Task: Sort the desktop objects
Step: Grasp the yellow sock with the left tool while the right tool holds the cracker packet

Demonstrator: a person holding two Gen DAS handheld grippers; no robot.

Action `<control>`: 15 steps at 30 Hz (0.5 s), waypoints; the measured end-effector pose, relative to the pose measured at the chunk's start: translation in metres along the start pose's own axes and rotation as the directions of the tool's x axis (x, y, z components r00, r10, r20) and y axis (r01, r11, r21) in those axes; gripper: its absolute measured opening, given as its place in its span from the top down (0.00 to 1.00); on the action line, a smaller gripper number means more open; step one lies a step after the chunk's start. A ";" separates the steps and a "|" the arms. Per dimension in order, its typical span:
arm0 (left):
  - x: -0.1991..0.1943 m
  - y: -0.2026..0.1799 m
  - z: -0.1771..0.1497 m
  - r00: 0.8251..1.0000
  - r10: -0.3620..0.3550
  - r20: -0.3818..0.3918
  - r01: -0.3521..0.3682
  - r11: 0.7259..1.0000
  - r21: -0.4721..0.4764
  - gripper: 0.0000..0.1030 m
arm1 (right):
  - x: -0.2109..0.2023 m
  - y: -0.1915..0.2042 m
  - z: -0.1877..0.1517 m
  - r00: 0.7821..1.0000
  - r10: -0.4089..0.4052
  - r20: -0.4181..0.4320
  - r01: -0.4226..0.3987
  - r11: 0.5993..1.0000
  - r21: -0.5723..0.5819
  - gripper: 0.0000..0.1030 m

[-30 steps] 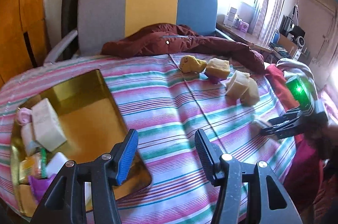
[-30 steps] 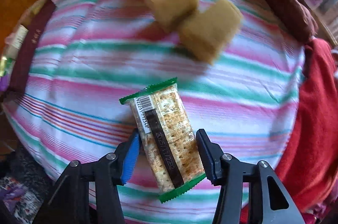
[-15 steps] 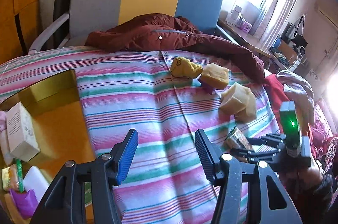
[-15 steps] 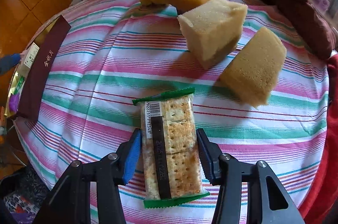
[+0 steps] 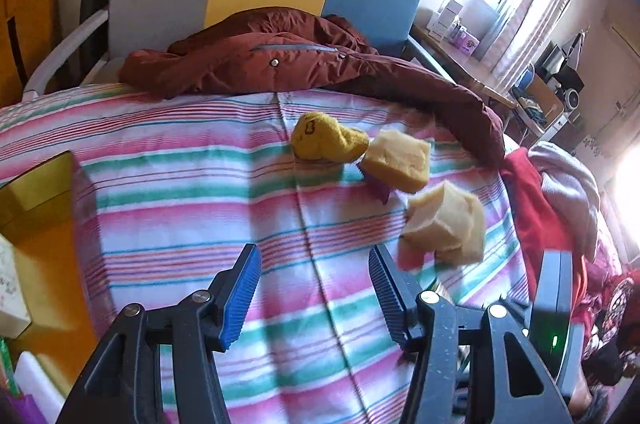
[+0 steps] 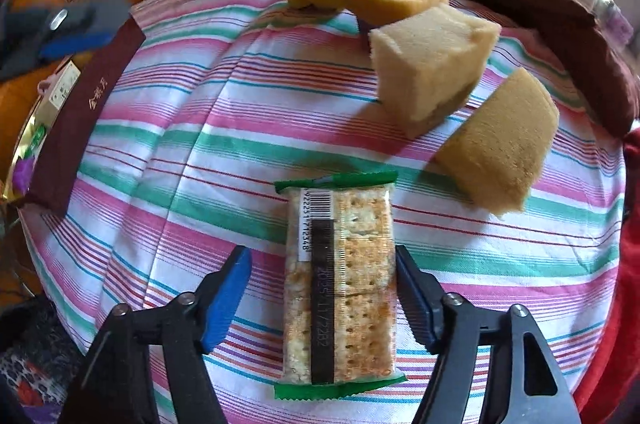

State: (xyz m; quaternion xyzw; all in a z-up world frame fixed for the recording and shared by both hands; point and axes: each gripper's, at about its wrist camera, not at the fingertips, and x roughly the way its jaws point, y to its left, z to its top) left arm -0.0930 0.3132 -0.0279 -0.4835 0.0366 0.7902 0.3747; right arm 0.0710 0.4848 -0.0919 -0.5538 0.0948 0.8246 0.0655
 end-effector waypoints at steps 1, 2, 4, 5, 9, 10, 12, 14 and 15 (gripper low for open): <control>0.004 0.000 0.004 1.000 -0.009 -0.008 0.009 1.000 -0.010 0.45 | 0.002 0.000 0.002 1.000 0.004 0.000 -0.004 1.000 0.003 0.28; 0.010 0.001 0.010 0.999 -0.026 -0.021 0.026 0.999 -0.029 0.45 | 0.002 -0.001 0.002 1.000 0.010 0.001 -0.010 1.000 0.009 0.28; 0.019 0.002 0.019 0.999 -0.041 -0.029 0.039 0.998 -0.054 0.45 | 0.001 -0.005 0.002 1.000 0.029 0.004 -0.029 0.999 0.025 0.25; 0.024 0.003 0.024 0.998 -0.045 -0.035 0.043 0.997 -0.069 0.45 | -0.001 -0.007 0.001 0.999 0.037 0.005 -0.037 0.999 0.031 0.24; 0.046 0.007 0.043 0.997 -0.065 -0.050 0.058 0.991 -0.118 0.45 | -0.001 -0.009 0.000 0.999 0.046 0.003 -0.046 0.998 0.036 0.21; 0.051 0.005 0.049 0.998 -0.047 -0.044 0.043 0.994 -0.102 0.45 | -0.001 -0.009 0.000 0.999 0.043 0.001 -0.043 0.999 0.032 0.21; 0.060 0.003 0.057 0.999 -0.028 -0.041 0.025 0.997 -0.079 0.44 | 0.004 -0.003 0.003 0.999 0.035 -0.002 -0.035 0.999 0.023 0.21; 0.071 0.001 0.066 0.999 -0.020 -0.043 0.018 0.998 -0.057 0.39 | 0.006 -0.001 0.004 0.999 0.031 -0.004 -0.031 0.999 0.018 0.21; 0.074 0.001 0.069 0.999 -0.019 -0.042 0.017 0.999 -0.048 0.36 | 0.007 -0.001 0.005 0.999 0.032 -0.005 -0.032 0.999 0.018 0.21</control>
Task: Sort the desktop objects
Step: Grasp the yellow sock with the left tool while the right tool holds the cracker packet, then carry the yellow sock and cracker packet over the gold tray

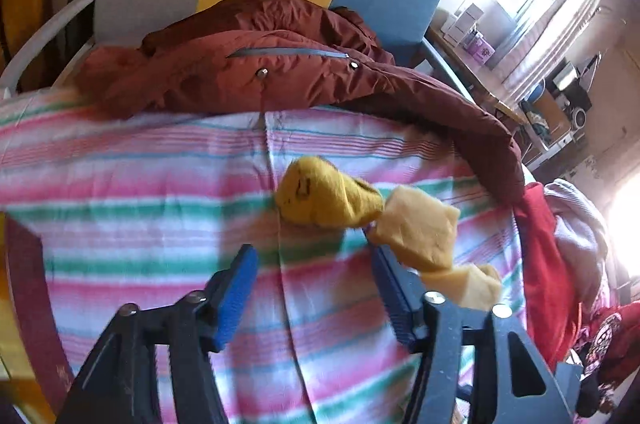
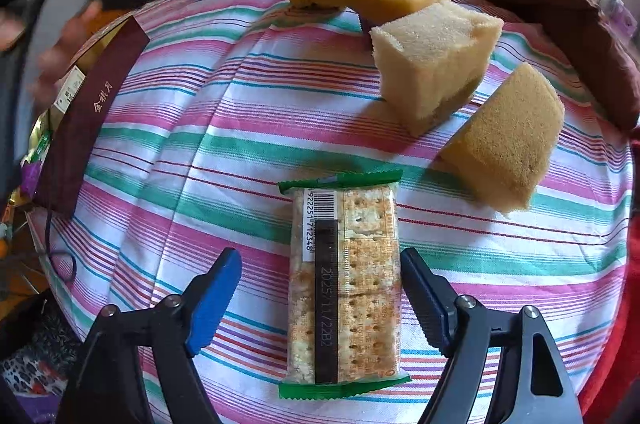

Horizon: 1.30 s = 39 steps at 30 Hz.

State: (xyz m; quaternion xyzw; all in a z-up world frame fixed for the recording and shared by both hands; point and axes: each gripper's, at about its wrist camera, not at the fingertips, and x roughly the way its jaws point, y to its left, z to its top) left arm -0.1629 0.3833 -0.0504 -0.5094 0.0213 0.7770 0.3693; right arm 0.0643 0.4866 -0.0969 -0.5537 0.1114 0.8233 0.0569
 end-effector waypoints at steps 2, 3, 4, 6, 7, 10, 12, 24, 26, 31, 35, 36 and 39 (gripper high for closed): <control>0.011 -0.001 0.008 1.000 -0.003 -0.006 0.003 1.000 0.011 0.35 | 0.000 -0.001 0.000 1.000 0.008 0.000 -0.008 1.000 0.007 0.21; 0.014 -0.001 0.011 1.000 -0.005 -0.009 0.005 1.000 0.009 0.34 | 0.000 -0.003 0.001 1.000 0.017 0.001 -0.017 1.000 0.013 0.18; 0.018 -0.001 0.014 1.000 -0.004 -0.011 0.004 1.000 0.006 0.34 | 0.000 -0.004 0.001 1.000 0.028 0.000 -0.028 0.999 0.022 0.12; 0.028 -0.003 0.021 1.000 0.001 -0.010 -0.001 1.000 0.014 0.34 | 0.004 -0.003 0.001 0.999 0.043 -0.010 -0.042 0.999 0.024 0.03; 0.031 -0.003 0.024 1.000 0.003 -0.011 -0.002 1.000 0.017 0.34 | 0.005 -0.002 0.001 0.999 0.032 -0.017 -0.031 0.999 0.016 0.02; 0.043 -0.005 0.036 1.000 -0.021 -0.010 0.021 1.000 0.003 0.34 | 0.009 0.005 0.001 1.000 -0.004 -0.028 0.003 1.000 -0.016 0.00; 0.050 -0.008 0.041 1.000 -0.028 -0.004 0.028 0.999 0.015 0.34 | 0.010 0.005 0.001 1.000 -0.011 -0.027 0.010 1.000 -0.017 0.00; 0.088 -0.010 0.039 0.997 0.029 -0.068 -0.023 0.995 0.096 0.38 | 0.010 -0.005 0.002 0.998 -0.067 -0.010 0.067 0.997 0.032 0.00; 0.088 -0.009 0.037 0.998 0.025 -0.051 -0.020 0.995 0.102 0.38 | 0.009 -0.007 0.002 0.998 -0.059 -0.006 0.059 0.997 0.046 0.00; 0.087 -0.016 0.031 0.998 0.046 -0.037 -0.040 0.987 0.153 0.43 | 0.008 -0.007 0.001 0.997 -0.078 -0.002 0.078 0.996 0.052 0.07; 0.080 -0.016 0.023 0.999 0.035 -0.029 -0.030 0.987 0.156 0.52 | 0.007 -0.010 0.002 0.997 -0.076 0.003 0.076 0.995 0.069 0.11; 0.078 -0.016 0.021 0.999 0.034 -0.027 -0.029 0.987 0.158 0.54 | 0.006 -0.010 0.002 0.997 -0.075 0.003 0.075 0.995 0.070 0.11; 0.074 -0.015 0.015 0.999 0.030 -0.016 -0.028 0.989 0.144 0.56 | 0.006 -0.012 0.003 0.998 -0.062 0.005 0.061 0.995 0.081 0.11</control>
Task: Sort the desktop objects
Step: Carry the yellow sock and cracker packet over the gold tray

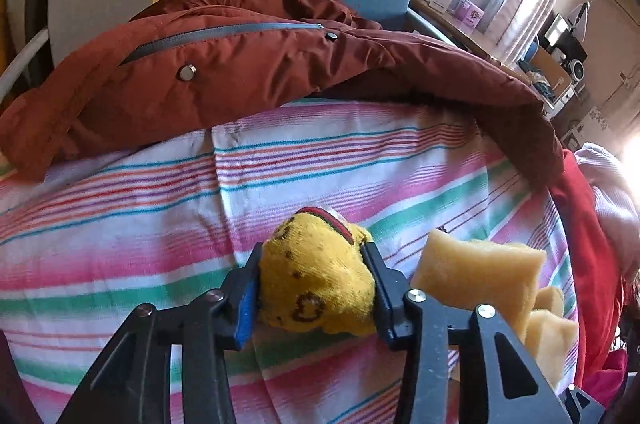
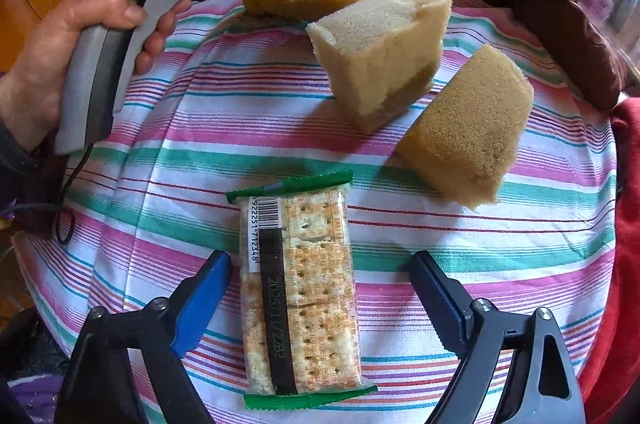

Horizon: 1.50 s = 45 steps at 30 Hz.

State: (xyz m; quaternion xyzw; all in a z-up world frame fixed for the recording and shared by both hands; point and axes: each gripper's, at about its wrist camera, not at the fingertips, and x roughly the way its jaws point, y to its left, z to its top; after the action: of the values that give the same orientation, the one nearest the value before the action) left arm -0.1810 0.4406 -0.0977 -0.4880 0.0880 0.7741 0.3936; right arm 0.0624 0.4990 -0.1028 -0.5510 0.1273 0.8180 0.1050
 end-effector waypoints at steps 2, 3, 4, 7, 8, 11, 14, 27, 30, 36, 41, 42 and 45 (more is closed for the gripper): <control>-0.004 0.002 -0.005 1.000 0.001 0.003 -0.001 1.000 -0.020 0.57 | 0.000 -0.002 0.001 1.000 0.011 0.003 -0.011 1.000 0.012 0.11; -0.006 0.002 -0.006 1.000 0.003 0.005 -0.003 1.000 -0.024 0.58 | -0.001 -0.003 0.001 1.000 0.018 0.004 -0.018 1.000 0.018 0.10; -0.009 0.002 -0.008 1.000 0.006 0.006 -0.006 1.000 -0.026 0.58 | -0.001 -0.005 0.001 1.000 0.030 0.006 -0.030 0.999 0.025 0.10; -0.021 0.003 -0.019 1.000 0.010 0.005 -0.010 0.999 -0.040 0.58 | -0.001 -0.007 0.002 0.999 0.044 0.010 -0.044 0.998 0.040 0.10; -0.023 0.004 -0.021 1.000 0.011 0.006 -0.011 0.999 -0.043 0.58 | -0.001 -0.007 0.002 0.999 0.044 0.011 -0.044 0.998 0.040 0.09; -0.038 0.004 -0.031 1.000 0.007 0.020 -0.006 0.999 -0.051 0.58 | 0.001 -0.003 0.001 0.999 0.050 0.005 -0.050 0.999 0.021 0.01; -0.054 0.003 -0.040 0.999 0.013 0.036 -0.011 0.999 -0.045 0.58 | 0.005 0.006 0.000 1.000 0.016 -0.007 -0.016 0.999 -0.029 0.00; -0.107 0.002 -0.076 0.996 -0.028 0.084 0.029 0.999 -0.015 0.58 | -0.002 0.011 0.000 0.999 -0.029 0.041 0.031 0.998 -0.046 0.38; -0.122 0.005 -0.089 0.994 -0.044 0.097 0.046 0.999 -0.021 0.58 | -0.004 0.014 0.000 0.998 -0.021 0.056 0.024 0.998 -0.059 0.52; -0.158 0.003 -0.119 0.988 -0.020 0.152 0.020 1.000 0.004 0.58 | -0.004 0.016 -0.001 0.998 -0.021 0.062 0.025 0.997 -0.067 0.53; -0.193 0.014 -0.141 0.976 0.026 0.214 -0.026 1.000 -0.005 0.58 | -0.012 0.021 -0.001 0.995 0.015 0.099 -0.008 0.997 -0.073 0.53; -0.198 0.017 -0.143 0.975 0.035 0.220 -0.034 0.999 -0.007 0.58 | -0.015 0.020 0.000 0.994 0.029 0.109 -0.022 0.998 -0.063 0.53; -0.217 0.036 -0.152 0.966 0.071 0.248 -0.065 0.997 -0.034 0.58 | -0.025 0.019 -0.014 0.989 0.059 0.133 -0.055 0.998 -0.035 0.53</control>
State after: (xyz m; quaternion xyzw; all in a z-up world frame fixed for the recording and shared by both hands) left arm -0.0549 0.2233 -0.0050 -0.3887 0.0446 0.8433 0.3684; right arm 0.0780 0.4756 -0.0833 -0.4925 0.1227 0.8578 0.0812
